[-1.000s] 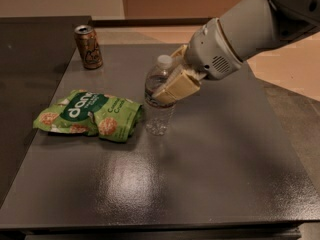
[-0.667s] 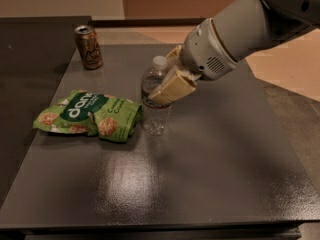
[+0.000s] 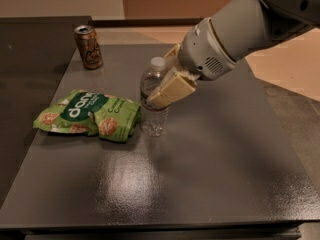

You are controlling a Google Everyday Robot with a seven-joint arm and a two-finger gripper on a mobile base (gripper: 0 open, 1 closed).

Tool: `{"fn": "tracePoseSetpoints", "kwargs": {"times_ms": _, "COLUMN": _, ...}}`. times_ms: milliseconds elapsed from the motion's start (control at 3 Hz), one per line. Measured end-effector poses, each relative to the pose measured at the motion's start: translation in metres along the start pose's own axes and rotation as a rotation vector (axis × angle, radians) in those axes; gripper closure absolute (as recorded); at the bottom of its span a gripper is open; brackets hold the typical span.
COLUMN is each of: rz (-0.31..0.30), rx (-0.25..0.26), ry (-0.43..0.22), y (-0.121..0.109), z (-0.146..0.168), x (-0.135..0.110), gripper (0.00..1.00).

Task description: Move water bottle near green rice chip bag

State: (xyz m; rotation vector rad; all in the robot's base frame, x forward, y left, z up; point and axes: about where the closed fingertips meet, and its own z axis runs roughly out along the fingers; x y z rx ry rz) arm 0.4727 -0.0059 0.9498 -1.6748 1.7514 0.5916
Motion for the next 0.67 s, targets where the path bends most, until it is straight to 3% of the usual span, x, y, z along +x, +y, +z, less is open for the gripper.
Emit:
{"fn": "tracePoseSetpoints", "kwargs": {"times_ms": 333, "rz": -0.004, "rx": -0.001, "ry": 0.001, "y": 0.0012, "z": 0.0006, "x": -0.0017, "gripper": 0.0}}
{"fn": "tracePoseSetpoints", "kwargs": {"times_ms": 667, "rz": -0.004, "rx": -0.001, "ry": 0.001, "y": 0.0013, "z": 0.0006, "x": -0.0018, "gripper": 0.0}}
